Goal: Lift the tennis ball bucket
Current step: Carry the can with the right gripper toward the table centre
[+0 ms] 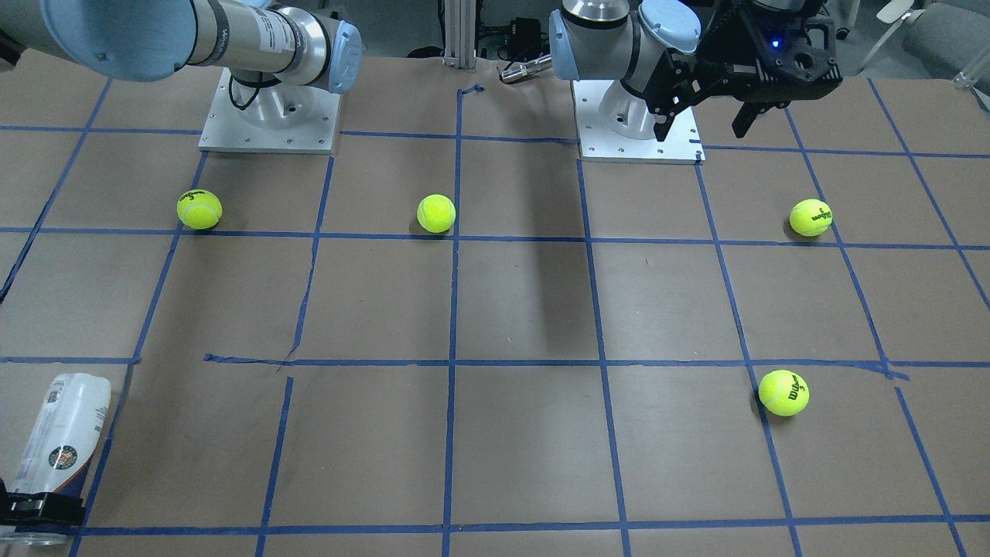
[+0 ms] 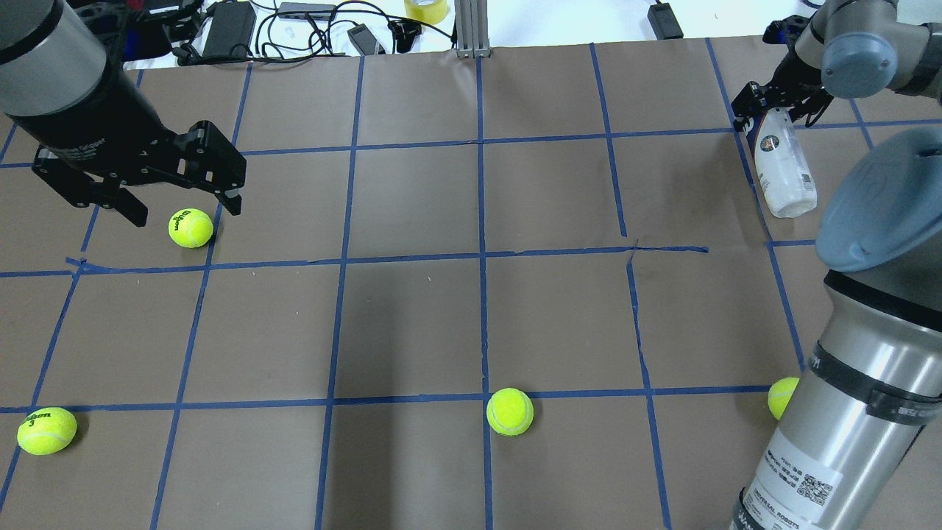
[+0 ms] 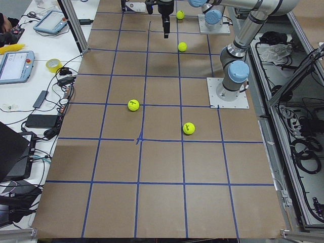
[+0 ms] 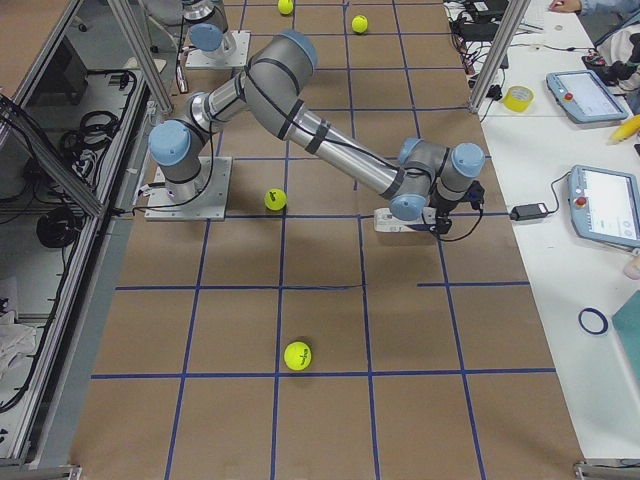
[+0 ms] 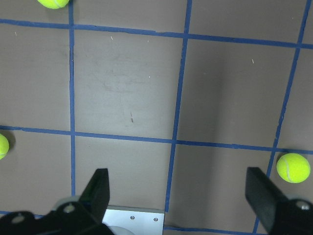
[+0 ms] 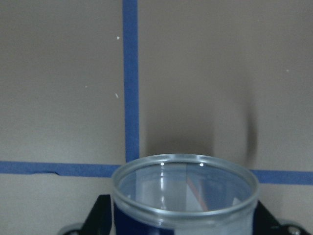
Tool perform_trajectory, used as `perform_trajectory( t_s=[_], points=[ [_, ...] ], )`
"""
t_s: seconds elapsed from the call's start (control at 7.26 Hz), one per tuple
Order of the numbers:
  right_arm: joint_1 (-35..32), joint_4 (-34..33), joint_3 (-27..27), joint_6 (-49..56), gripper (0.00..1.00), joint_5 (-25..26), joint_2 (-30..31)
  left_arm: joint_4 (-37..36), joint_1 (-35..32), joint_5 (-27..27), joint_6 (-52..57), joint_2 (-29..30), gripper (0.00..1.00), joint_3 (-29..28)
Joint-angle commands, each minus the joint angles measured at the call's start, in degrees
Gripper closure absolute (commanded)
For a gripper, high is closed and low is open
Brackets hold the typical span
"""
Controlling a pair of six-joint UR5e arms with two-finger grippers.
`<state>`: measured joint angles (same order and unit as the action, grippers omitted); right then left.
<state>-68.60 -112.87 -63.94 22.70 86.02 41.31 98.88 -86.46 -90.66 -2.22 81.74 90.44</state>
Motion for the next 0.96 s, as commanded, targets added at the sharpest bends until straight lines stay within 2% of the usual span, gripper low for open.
perform_trajectory(
  t_s=[0.0, 0.14, 0.55, 0.83],
  points=[
    [0.0, -0.2, -0.2, 0.0, 0.28, 0.0, 0.0, 0.0, 0.0, 0.0, -0.1, 0.0, 0.0, 0.0],
    [0.0, -0.2, 0.1, -0.1, 0.43, -0.1, 0.3, 0.0, 0.0, 0.0, -0.1, 0.0, 0.0, 0.0],
    [-3.4, 0.6, 0.1, -0.8, 0.46, 0.5, 4.8, 0.1, -0.2, 0.0, -0.1, 0.0, 0.0, 0.0],
    [-11.0, 5.7, -0.7, -0.6, 0.46, 0.5, 10.3, 0.1, -0.2, 0.0, -0.1, 0.0, 0.0, 0.0]
  ],
)
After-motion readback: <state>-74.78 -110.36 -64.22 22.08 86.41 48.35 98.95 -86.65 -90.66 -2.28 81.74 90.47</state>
